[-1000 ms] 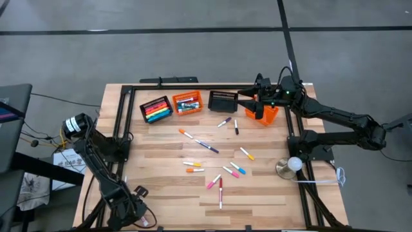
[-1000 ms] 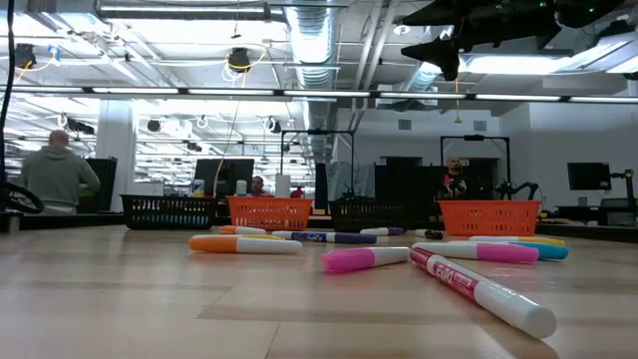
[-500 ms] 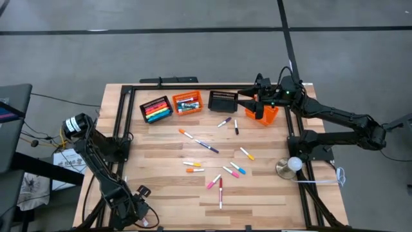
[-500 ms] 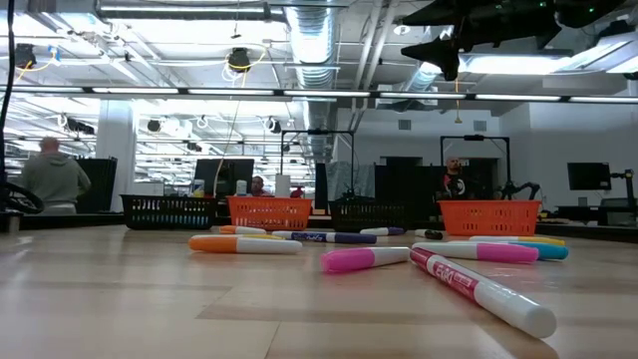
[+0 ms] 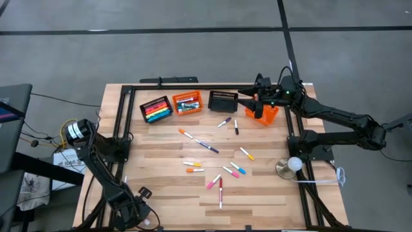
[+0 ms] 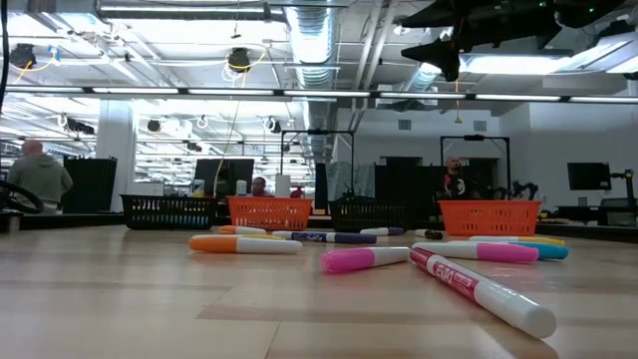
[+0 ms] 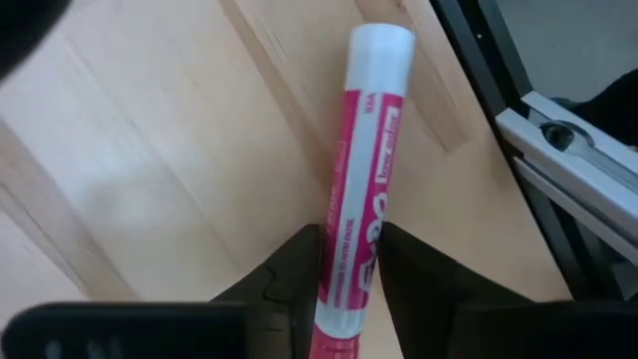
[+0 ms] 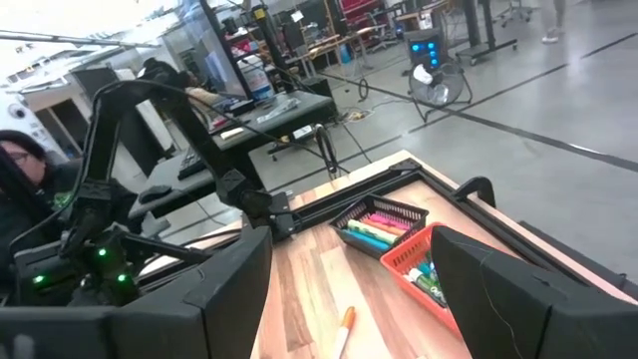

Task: Pick & Place Markers
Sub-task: Put the pink marker pen into the left orange bin

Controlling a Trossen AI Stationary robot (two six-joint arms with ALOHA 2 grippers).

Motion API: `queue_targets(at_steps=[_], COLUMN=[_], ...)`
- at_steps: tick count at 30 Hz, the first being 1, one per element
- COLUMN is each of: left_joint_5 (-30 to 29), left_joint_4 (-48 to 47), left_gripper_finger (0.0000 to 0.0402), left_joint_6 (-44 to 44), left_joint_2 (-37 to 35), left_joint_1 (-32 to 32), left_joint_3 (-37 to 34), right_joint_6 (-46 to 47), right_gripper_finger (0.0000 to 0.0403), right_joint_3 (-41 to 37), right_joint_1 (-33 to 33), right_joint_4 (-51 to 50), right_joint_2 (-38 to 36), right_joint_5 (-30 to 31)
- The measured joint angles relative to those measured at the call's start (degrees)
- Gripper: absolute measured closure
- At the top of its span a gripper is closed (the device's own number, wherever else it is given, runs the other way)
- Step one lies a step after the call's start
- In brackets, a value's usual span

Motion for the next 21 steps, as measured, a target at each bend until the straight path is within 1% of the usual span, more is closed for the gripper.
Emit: queue_targets(at_steps=[5,9,11,14,21], left_joint_5=[-0.54,-0.40,0.10,1.84,7.41], left_joint_4=[0.03,0.39,0.98,1.43,1.52], left_gripper_finger=[0.0315,0.0334,0.0337,0.0335,0.0341], left_joint_6=[0.00,-0.01,-0.02,0.23,7.39], left_joint_2=[0.65,0.65,0.60,0.52,0.25], left_joint_1=[-0.02,0.34,0.93,2.63,7.20], left_joint_3=[0.04,-0.99,-1.62,-2.19,-2.62], right_joint_6=[-0.01,-0.02,0.00,-0.01,-0.02], right_gripper_finger=[0.0137,0.0137,0.0137,0.0137,0.0137], right_joint_3=[0.00,0.00,0.01,0.01,0.01], right_joint_1=[0.00,0.00,0.00,0.02,0.02], right_joint_4=[0.01,0.00,0.00,-0.09,-0.17], right_joint_2=[0.00,0.00,0.00,0.00,0.00], right_joint_5=[0.14,0.15,0.16,0.16,0.14])
